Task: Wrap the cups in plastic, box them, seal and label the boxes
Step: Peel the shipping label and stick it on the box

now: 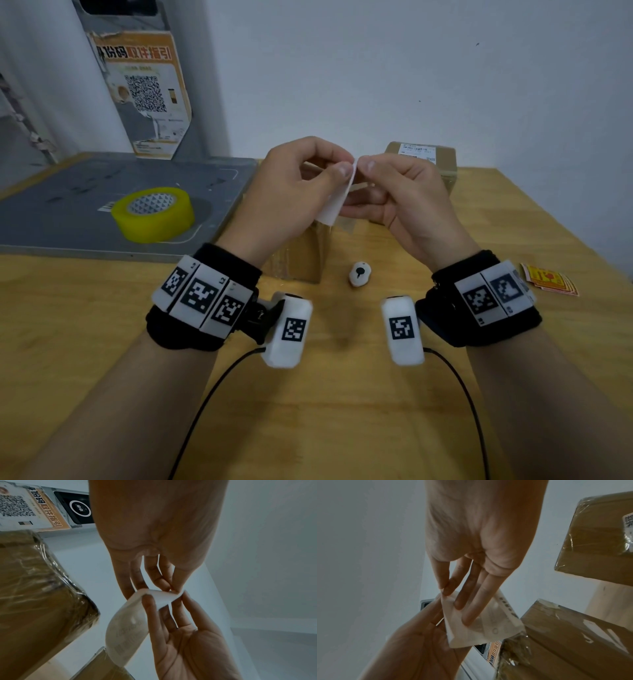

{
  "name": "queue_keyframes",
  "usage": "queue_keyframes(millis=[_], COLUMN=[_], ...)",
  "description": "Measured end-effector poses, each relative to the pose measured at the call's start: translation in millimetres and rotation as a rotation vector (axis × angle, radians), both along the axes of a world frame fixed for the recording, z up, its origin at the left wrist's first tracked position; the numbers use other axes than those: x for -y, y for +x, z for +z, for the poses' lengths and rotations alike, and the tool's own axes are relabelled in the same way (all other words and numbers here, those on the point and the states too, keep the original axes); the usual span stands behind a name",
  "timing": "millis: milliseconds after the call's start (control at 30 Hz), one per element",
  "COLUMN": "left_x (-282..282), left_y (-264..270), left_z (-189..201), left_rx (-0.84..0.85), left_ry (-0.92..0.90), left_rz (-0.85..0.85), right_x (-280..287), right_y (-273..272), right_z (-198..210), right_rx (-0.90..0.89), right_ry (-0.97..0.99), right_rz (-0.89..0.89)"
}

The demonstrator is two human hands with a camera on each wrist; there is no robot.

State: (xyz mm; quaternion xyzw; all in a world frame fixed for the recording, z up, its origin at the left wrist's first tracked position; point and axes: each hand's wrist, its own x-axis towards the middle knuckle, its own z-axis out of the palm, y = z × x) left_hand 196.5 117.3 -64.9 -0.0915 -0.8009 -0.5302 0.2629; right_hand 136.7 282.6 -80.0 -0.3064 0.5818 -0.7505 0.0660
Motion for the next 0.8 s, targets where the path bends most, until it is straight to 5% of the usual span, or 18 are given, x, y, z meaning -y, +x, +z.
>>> queue_keyframes(millis=[800], left_x=[-3.2], left_y=[5.7], left_z=[2.9], left_rx=[-0.013], left_ry=[0.048], left_rz=[-0.067], right_x=[-1.3], right_y=[-0.6], right_z=[1.2], right_rx=[0.007], right_ry=[-0.044], right_rz=[0.007])
